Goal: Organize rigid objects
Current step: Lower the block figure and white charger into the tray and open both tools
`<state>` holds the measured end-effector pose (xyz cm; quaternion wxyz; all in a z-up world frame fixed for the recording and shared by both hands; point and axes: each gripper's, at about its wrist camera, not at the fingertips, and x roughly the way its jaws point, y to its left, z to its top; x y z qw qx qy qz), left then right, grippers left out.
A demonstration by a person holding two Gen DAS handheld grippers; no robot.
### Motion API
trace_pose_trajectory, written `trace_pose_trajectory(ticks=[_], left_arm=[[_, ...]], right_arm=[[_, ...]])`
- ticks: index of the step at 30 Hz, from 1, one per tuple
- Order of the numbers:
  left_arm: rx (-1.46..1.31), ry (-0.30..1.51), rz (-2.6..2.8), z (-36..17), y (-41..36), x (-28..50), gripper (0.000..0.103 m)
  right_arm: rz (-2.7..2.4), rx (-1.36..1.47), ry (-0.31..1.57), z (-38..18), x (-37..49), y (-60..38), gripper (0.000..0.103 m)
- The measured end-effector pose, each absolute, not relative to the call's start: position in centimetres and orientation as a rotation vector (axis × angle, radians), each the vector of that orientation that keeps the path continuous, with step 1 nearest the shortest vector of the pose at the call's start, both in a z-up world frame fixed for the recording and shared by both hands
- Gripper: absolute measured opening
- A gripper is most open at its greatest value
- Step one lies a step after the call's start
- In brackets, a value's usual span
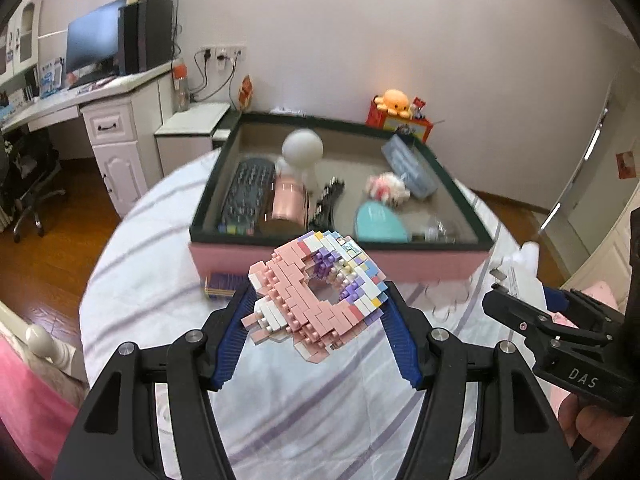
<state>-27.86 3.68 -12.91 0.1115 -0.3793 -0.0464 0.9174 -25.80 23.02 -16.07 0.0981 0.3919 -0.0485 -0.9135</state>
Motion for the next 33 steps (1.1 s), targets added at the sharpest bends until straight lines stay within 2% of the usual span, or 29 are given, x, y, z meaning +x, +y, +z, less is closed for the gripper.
trace_pose_trajectory(ticks=[6, 12, 23, 33], left_arm=[[-1.046, -0.134, 2.691, -10.3, 4.1, -31.0, 0.064], [-1.041, -0.142, 2.664, -9.7, 5.3, -36.0, 0.064], [-1.124, -0.111, 2.640, -12.8, 7.2, -41.8, 0.064], [-1.222, -0.074, 2.632, -15.2, 7.3, -43.8, 0.066]], right_arm=[[-2.725, 1.074, -0.099, -13.1, -29.3, 22.3, 0.065], [-2.743, 1.085, -0.053, -13.0, -33.9, 22.3, 0.065], [-2.722, 1.197, -0.003, -16.9, -40.1, 22.4, 0.065], [-2.720, 1.231, 0.053, -18.8, -41.3, 21.9, 0.066]])
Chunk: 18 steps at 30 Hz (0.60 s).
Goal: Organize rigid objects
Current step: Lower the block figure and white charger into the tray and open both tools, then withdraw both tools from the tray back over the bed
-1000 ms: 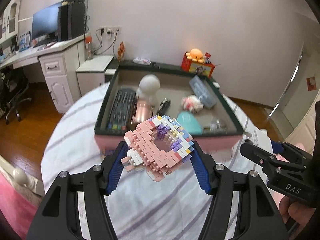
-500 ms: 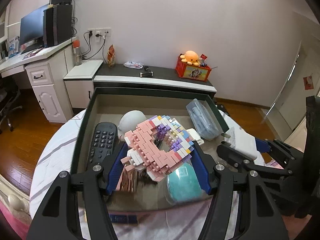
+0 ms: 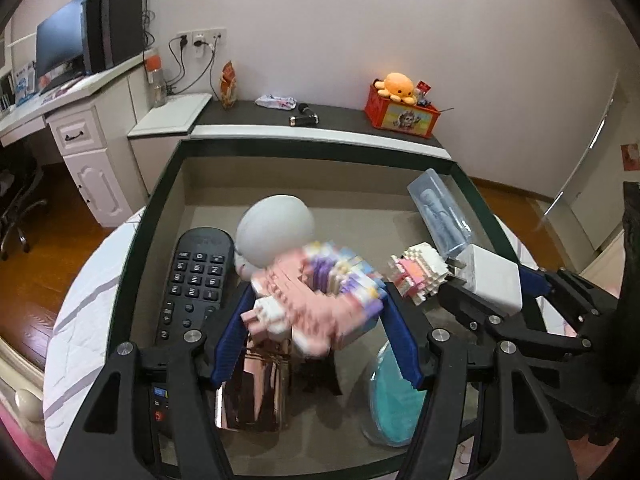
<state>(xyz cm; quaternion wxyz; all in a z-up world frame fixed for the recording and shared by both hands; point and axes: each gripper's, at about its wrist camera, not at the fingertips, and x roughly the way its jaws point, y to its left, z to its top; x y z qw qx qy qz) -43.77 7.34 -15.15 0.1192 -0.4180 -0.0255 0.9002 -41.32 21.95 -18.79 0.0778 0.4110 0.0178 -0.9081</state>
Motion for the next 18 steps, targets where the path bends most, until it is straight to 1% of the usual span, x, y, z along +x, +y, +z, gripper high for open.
trace_pose_trajectory(ticks=[3, 4, 6, 7, 9, 10, 12, 13, 18], left_arm=[[-1.229, -0.073, 2.644, -14.9, 6.9, -43.4, 0.076], [-1.221, -0.085, 2.658, -14.7, 6.5, -43.1, 0.081], [-1.188, -0.111, 2.680, -14.0, 5.6, -42.4, 0.092], [-1.170, -0.125, 2.685, -13.6, 5.2, -42.0, 0.102], [-1.126, -0.146, 2.711, -12.7, 4.5, -40.9, 0.103], [-1.106, -0.152, 2.716, -12.2, 4.3, -40.3, 0.103], [-1.081, -0.166, 2.722, -11.4, 3.7, -39.2, 0.103], [-1.068, -0.172, 2.733, -11.0, 3.4, -38.4, 0.103], [-1.014, -0.209, 2.768, -9.0, 1.6, -34.7, 0.103]], right_arm=[[-2.714, 1.232, 0.036, -18.5, -41.1, 22.1, 0.069], [-2.713, 1.227, 0.029, -18.4, -41.0, 22.1, 0.072], [-2.729, 1.219, 0.036, -17.9, -40.7, 22.1, 0.083], [-2.730, 1.203, 0.032, -17.7, -40.3, 22.1, 0.086], [-2.717, 1.194, 0.008, -17.3, -39.9, 21.9, 0.087], [-2.719, 1.187, 0.002, -17.1, -39.7, 21.9, 0.089], [-2.716, 1.163, -0.034, -16.5, -38.9, 21.7, 0.100], [-2.717, 1.153, -0.047, -16.3, -38.7, 21.6, 0.103], [-2.741, 1.068, -0.082, -14.2, -35.9, 20.7, 0.103]])
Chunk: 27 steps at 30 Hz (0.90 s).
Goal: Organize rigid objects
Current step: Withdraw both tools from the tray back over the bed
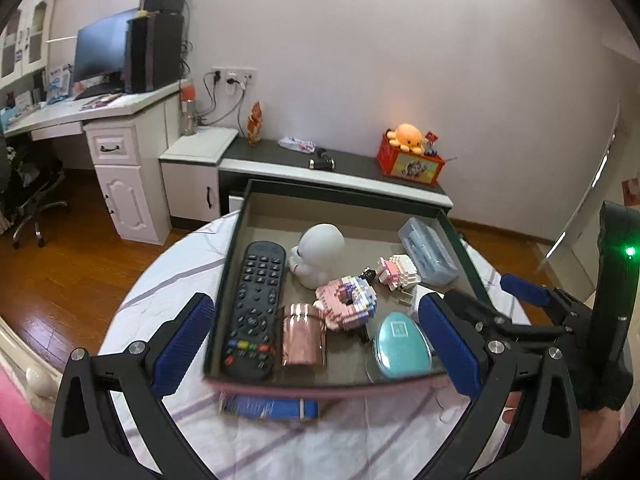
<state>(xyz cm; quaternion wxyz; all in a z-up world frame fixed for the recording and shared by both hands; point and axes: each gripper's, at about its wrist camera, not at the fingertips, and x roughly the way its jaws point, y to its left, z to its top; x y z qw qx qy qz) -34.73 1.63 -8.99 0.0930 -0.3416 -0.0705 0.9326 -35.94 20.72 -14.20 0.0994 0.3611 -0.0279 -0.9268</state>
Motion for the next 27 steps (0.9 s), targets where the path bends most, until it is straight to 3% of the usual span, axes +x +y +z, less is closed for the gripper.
trace_pose_trajectory(ticks=[15, 27], left_arm=[[-0.840, -0.167, 2.891, -4.4, -0.8, -22.2, 0.103], [-0.827, -0.092, 2.938, -4.7, -0.2, -15.0, 0.103]], right_arm=[[-2.849, 0.876, -0.111, -7.3, -22.9, 19.8, 0.103], [-2.954, 0.731, -0.117, -4.2, -12.0, 21.5, 0.103]])
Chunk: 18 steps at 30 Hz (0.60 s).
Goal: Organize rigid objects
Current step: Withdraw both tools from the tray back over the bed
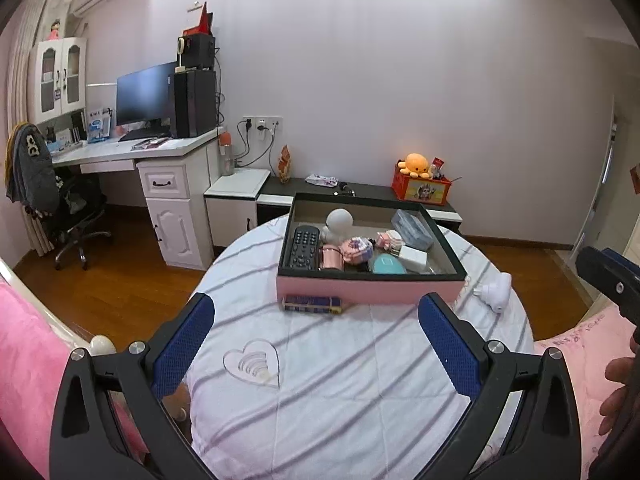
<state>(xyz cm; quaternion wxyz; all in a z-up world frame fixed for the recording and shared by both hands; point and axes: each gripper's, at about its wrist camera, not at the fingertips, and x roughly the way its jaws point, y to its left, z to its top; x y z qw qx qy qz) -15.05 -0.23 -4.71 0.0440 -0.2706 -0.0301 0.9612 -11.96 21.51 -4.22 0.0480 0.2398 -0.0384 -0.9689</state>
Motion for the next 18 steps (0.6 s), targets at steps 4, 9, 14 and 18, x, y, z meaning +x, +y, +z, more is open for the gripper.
trace_pose_trajectory(ticks=[4, 9, 14, 18], left_arm=[[-0.833, -0.095, 2.941, -5.0, 0.0, -13.8, 0.103], [-0.858, -0.081, 2.935, -5.4, 0.2, -13.3, 0.103], [-0.866, -0.085, 2.933, -5.7, 0.2, -13.3, 0.103], [-0.880, -0.086, 2.921, -6.0, 0.3, -13.4, 0.103]], right_arm=[[-2.960, 0.731, -0.147, -4.5, -10.5, 22.3, 0.103], [-2.967, 0.761, -0.175, -5.2, -10.4, 23.2, 0.103], [-2.965, 0.770, -0.177, -5.5, -10.3, 23.5, 0.103], [-2.963, 0.785, -0.180, -6.0, -10.4, 23.5, 0.103]])
